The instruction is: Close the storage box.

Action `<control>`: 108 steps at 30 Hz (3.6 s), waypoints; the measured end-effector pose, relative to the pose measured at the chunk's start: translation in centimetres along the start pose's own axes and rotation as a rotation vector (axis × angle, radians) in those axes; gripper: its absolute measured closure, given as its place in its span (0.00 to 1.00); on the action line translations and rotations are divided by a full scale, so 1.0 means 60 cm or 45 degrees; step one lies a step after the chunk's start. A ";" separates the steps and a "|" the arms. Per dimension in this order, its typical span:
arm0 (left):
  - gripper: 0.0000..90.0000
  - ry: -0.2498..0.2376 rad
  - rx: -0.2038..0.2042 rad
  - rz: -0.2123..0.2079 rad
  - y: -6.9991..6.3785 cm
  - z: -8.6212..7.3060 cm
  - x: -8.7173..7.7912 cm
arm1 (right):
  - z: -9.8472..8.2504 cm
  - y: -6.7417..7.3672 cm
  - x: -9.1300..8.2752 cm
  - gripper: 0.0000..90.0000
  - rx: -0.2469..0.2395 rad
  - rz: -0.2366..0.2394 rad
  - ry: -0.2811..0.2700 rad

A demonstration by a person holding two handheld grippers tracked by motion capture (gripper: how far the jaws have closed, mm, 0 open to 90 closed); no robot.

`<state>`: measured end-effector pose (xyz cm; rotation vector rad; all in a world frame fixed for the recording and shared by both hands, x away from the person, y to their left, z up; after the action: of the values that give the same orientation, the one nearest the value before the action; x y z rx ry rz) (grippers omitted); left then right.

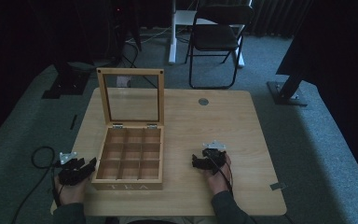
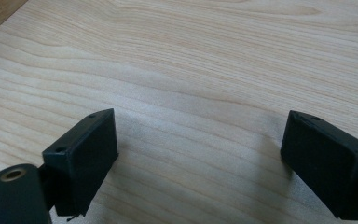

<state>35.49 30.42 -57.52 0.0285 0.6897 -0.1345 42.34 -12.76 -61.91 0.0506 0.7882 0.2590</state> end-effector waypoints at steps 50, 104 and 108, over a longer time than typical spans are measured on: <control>0.51 0.013 0.037 0.030 -0.002 -0.006 0.002 | 0.068 0.096 -0.044 0.47 -0.159 0.250 -0.048; 0.53 0.020 0.042 0.033 -0.003 -0.008 0.002 | 0.252 0.189 -0.027 0.57 -0.312 0.372 -0.135; 0.53 0.020 0.042 0.033 -0.003 -0.008 0.002 | 0.262 0.195 -0.020 0.57 -0.311 0.376 -0.126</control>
<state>35.22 30.29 -57.97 0.0703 0.7026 -0.1206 50.17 -0.96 -48.33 -0.0512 0.6449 0.6266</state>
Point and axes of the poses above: each handheld gripper's, and its own axes: x roughly forward along the jaws, z roughly out of its top, y roughly to its left, the point moved 10 cm from there along x, roughly forward along the jaws, and after that the axes turned 11 degrees about x, right-handed, at the moved point
